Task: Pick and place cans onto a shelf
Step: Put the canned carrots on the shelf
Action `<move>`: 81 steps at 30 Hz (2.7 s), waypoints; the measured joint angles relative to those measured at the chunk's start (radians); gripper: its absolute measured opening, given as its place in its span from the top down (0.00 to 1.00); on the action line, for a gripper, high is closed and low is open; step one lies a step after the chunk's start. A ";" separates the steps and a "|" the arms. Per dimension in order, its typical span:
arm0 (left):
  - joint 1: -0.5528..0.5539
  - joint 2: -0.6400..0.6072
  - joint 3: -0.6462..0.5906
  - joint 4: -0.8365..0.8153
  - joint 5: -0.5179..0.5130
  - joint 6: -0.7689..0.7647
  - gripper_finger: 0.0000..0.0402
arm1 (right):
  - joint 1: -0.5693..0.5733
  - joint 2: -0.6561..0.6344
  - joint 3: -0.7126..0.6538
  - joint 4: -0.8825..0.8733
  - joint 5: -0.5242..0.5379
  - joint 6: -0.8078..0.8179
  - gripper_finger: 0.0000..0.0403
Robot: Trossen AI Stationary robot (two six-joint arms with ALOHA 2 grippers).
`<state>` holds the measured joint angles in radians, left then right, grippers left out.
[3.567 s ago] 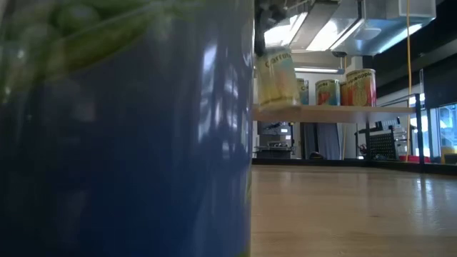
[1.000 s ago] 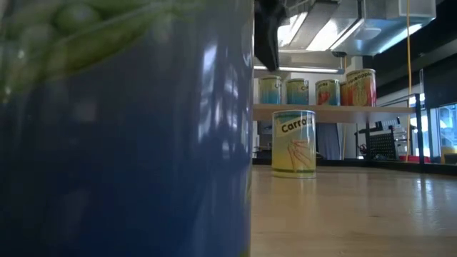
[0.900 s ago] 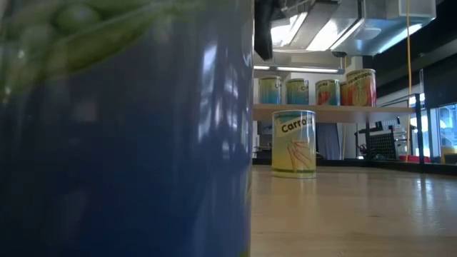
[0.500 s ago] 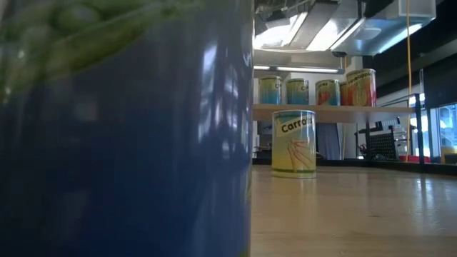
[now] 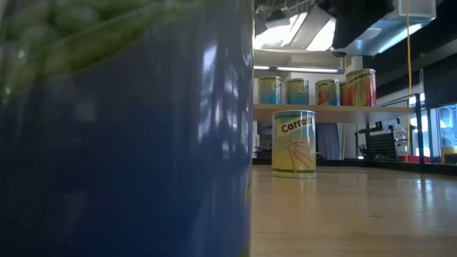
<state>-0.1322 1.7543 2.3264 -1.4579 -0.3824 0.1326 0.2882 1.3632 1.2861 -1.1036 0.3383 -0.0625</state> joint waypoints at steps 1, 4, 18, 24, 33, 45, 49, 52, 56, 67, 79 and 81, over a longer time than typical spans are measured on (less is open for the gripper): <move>0.000 -0.010 0.000 0.000 0.000 0.000 0.93 | 0.000 0.016 0.000 0.006 0.000 -0.003 0.84; 0.000 -0.027 0.000 -0.001 0.001 0.000 0.93 | 0.000 0.073 0.000 0.047 -0.002 -0.037 0.83; 0.000 -0.039 -0.001 -0.055 0.002 0.006 0.93 | -0.011 0.316 0.000 0.123 -0.070 -0.177 0.82; 0.000 -0.039 0.000 -0.055 0.002 0.000 0.93 | -0.032 0.364 0.000 0.128 -0.056 -0.208 0.82; 0.000 -0.039 -0.001 -0.054 0.002 0.001 0.93 | -0.022 0.335 0.000 0.126 -0.034 -0.209 0.82; 0.000 -0.039 0.000 -0.054 0.002 0.001 0.93 | -0.039 0.330 0.000 0.136 -0.007 -0.209 0.82; 0.000 -0.039 0.000 -0.054 0.004 0.000 0.93 | -0.059 0.330 0.000 0.144 -0.010 -0.209 0.82; 0.000 -0.039 0.000 -0.054 0.009 0.000 0.93 | -0.071 0.330 0.000 0.144 -0.062 -0.209 0.82; 0.000 -0.039 0.000 -0.054 0.010 0.000 0.93 | -0.072 0.330 0.000 0.144 -0.079 -0.209 0.82; 0.000 -0.039 0.000 -0.054 0.010 0.000 0.93 | -0.084 0.347 0.000 0.153 -0.093 -0.209 0.82; 0.000 -0.038 0.000 -0.058 0.010 0.000 0.93 | -0.119 0.365 0.001 0.175 -0.107 -0.200 0.84; 0.000 -0.038 0.000 -0.060 0.010 0.000 0.93 | -0.128 0.373 0.004 0.177 -0.110 -0.181 0.88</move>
<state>-0.1324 1.7164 2.3260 -1.5175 -0.3721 0.1329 0.1600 1.7366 1.2903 -0.9268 0.2280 -0.2434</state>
